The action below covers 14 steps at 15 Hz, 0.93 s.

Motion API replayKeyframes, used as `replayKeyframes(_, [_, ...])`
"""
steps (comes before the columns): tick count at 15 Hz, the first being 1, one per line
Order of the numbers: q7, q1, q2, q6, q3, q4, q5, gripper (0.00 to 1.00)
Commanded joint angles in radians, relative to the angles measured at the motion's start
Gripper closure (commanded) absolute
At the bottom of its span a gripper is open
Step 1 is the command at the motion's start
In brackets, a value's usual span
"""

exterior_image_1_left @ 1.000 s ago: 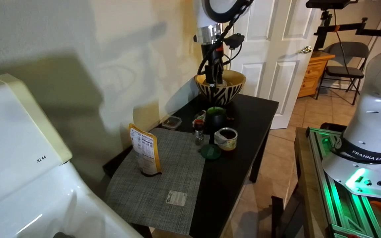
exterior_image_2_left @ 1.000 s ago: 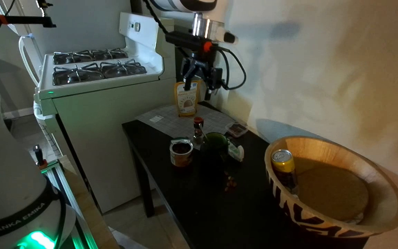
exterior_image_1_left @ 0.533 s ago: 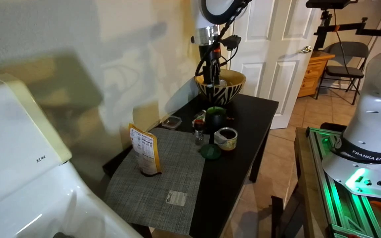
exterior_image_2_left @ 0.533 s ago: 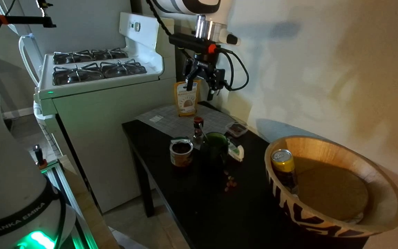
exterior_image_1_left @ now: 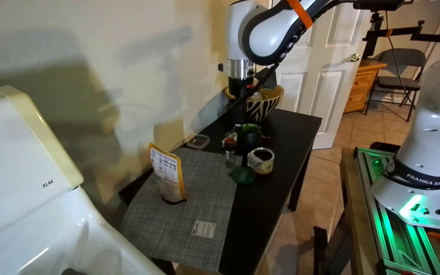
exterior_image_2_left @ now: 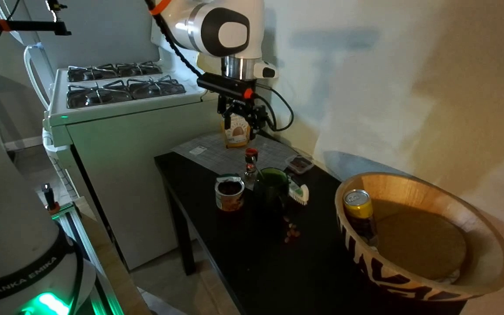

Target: Pick up the black topped spice bottle and put it into the wooden bowl

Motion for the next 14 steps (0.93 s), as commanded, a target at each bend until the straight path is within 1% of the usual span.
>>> replayKeyframes(1, [0.034,0.008,0.023,0.089,0.005,-0.053,-0.027,0.0])
replayKeyframes(6, [0.007,-0.019,0.091,0.113,-0.018,-0.02,-0.017,0.0])
replayKeyframes(10, [-0.01,-0.034,0.177,0.104,-0.028,0.051,-0.01,0.0])
replayKeyframes(14, [-0.016,-0.042,0.251,0.087,-0.023,0.124,-0.015,0.0])
